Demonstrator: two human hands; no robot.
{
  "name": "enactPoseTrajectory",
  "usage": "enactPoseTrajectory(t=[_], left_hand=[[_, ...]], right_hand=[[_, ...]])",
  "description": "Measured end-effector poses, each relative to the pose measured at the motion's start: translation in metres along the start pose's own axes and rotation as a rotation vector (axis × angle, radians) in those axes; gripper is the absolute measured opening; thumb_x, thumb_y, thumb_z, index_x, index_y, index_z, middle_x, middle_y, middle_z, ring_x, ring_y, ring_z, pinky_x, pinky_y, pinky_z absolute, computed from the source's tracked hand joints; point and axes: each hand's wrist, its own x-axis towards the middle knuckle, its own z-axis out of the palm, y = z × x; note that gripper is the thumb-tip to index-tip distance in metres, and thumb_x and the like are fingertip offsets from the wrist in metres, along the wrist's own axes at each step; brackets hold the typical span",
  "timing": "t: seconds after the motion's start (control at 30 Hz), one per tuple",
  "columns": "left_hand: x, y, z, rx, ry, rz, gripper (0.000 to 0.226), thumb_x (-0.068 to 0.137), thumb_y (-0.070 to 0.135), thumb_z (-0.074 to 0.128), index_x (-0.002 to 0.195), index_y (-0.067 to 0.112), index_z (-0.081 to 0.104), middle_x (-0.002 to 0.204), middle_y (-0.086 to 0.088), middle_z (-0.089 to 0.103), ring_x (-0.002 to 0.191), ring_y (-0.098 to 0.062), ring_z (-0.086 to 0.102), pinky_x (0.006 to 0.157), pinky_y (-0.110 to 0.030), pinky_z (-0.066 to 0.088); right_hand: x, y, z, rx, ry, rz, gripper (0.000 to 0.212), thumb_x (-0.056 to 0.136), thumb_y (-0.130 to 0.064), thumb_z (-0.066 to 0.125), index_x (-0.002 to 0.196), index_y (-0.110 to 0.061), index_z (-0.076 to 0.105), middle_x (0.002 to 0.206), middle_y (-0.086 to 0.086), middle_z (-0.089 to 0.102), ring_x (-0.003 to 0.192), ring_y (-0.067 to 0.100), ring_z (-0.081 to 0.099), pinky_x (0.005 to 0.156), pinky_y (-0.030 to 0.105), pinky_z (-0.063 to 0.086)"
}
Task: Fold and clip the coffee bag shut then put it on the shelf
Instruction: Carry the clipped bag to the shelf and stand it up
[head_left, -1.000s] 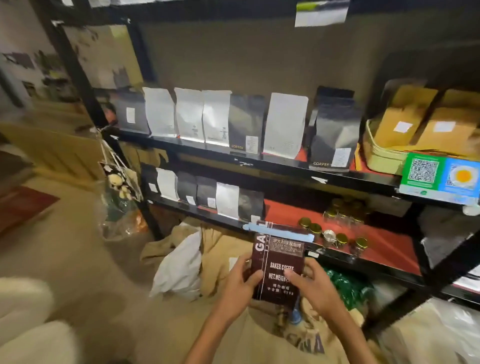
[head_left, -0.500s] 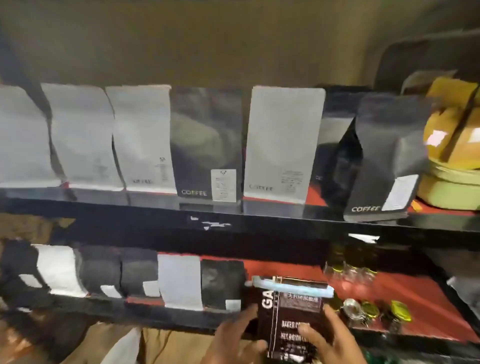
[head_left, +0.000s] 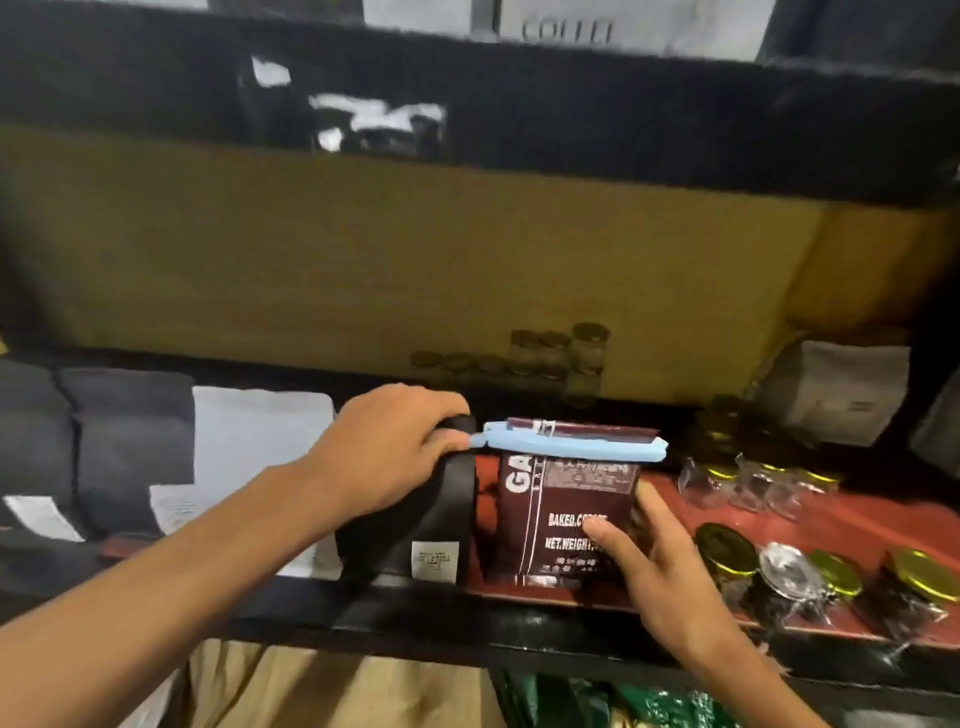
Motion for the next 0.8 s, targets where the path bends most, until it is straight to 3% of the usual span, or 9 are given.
enactPoseTrajectory(t=[0.07,0.1,0.23,0.37,0.6,0.7,0.8], left_hand=[[-0.003,-0.005,0.006,0.021,0.079,0.048,0.007,0.090,0.038,0.059,0.094,0.035,0.064,0.076,0.020,0.056,0.086,-0.013,0.060,0.055,-0.018,0.030],[-0.004,-0.006,0.006,0.018,0.093,0.052,0.006,0.089,0.038,0.060,0.093,0.035,0.064,0.078,0.019,0.061,0.085,-0.013,0.061,0.055,-0.021,0.031],[-0.002,-0.008,0.004,-0.013,0.057,0.028,0.007,0.089,0.038,0.063,0.092,0.033,0.066,0.093,0.011,0.072,0.092,-0.019,0.061,0.064,-0.032,0.036],[0.004,-0.005,0.000,-0.057,-0.017,-0.006,0.004,0.090,0.034,0.065,0.090,0.031,0.068,0.091,0.010,0.071,0.094,-0.020,0.060,0.071,-0.036,0.043],[0.005,-0.009,-0.006,-0.081,-0.134,-0.008,0.015,0.085,0.031,0.072,0.098,0.030,0.064,0.094,0.010,0.068,0.092,-0.018,0.060,0.071,-0.033,0.045],[0.004,-0.009,-0.011,-0.063,-0.204,0.024,0.036,0.077,0.055,0.069,0.102,0.031,0.062,0.095,0.011,0.067,0.090,-0.017,0.060,0.074,-0.037,0.050],[0.001,-0.008,-0.014,-0.080,-0.231,0.073,0.063,0.067,0.079,0.040,0.101,0.031,0.063,0.093,0.010,0.069,0.087,-0.012,0.062,0.072,-0.026,0.049]], right_hand=[[-0.003,0.012,0.004,-0.017,-0.006,-0.010,0.030,0.088,-0.028,0.066,0.108,-0.049,0.059,0.110,-0.022,0.072,0.103,0.001,0.069,0.082,0.027,0.057],[-0.004,0.015,0.005,-0.011,-0.003,-0.019,0.028,0.086,-0.032,0.065,0.105,-0.052,0.060,0.109,-0.024,0.072,0.102,0.000,0.069,0.079,0.024,0.058],[-0.004,0.020,0.007,-0.003,0.006,-0.061,0.029,0.084,-0.032,0.063,0.112,-0.039,0.061,0.110,-0.021,0.073,0.101,0.001,0.070,0.076,0.014,0.057],[-0.004,0.024,0.014,0.017,-0.006,-0.044,0.030,0.091,-0.022,0.063,0.121,-0.024,0.059,0.111,-0.015,0.074,0.101,0.003,0.071,0.076,0.019,0.059],[-0.007,0.020,0.018,-0.091,0.036,-0.061,0.036,0.086,-0.034,0.063,0.121,-0.030,0.058,0.110,-0.026,0.070,0.101,-0.006,0.067,0.074,0.007,0.052],[-0.008,0.019,0.020,-0.127,0.054,-0.055,0.031,0.087,-0.035,0.063,0.117,-0.036,0.056,0.105,-0.034,0.068,0.097,-0.012,0.065,0.069,0.002,0.049],[-0.009,0.015,0.015,-0.148,0.053,-0.039,0.027,0.086,-0.039,0.062,0.111,-0.045,0.054,0.102,-0.037,0.067,0.094,-0.014,0.065,0.065,0.000,0.048]])
